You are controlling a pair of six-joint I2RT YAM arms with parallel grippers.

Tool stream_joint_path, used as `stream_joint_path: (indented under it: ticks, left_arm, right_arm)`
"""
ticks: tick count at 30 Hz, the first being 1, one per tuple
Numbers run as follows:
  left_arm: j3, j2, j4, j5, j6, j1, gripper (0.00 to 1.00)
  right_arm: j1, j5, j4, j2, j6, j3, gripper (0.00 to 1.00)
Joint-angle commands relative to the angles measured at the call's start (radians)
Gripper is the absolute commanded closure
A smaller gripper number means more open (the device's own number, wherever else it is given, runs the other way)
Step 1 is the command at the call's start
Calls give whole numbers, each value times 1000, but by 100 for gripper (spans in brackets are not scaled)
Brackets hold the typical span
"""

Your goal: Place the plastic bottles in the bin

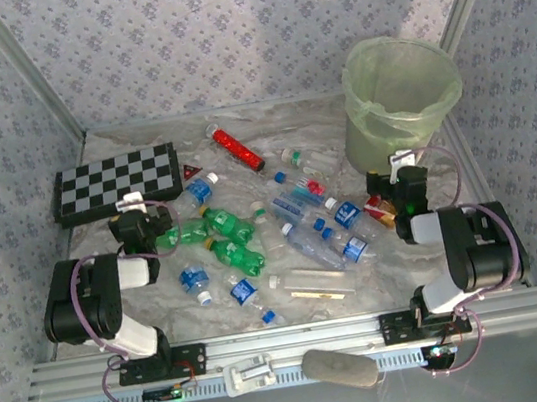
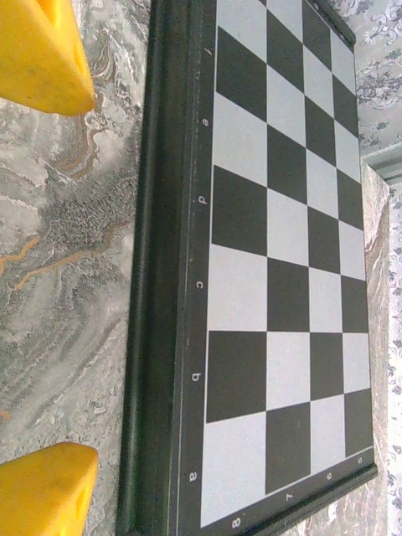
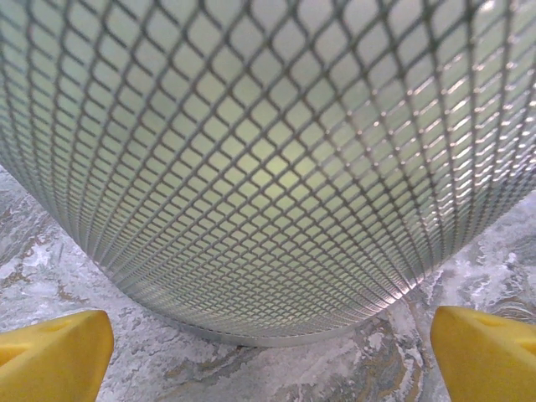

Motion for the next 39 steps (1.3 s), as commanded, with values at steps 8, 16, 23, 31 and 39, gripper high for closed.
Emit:
stream_joint_path:
  ticks: [8,16,23,31,39]
  left_arm:
    - [111,-259,-320,-156,-9,-78,0]
    - [231,-376,-650,105,-386,-93,0]
    - [272,-368,-727,224,-508,-242,0]
    - [367,-266,-711,157,-507,-469,0]
    - [463,-132,-758,155,-453,-530,0]
  right_arm:
    - [70,131,-403,-279,76,96,1]
    - [199,56,-875,-443,274,229,2]
    - [295,16,-1241,-449,315,393,1]
    - [294,56,-1473,-351,411,458,1]
    - [240,-8,-1534,-203,301,530,8]
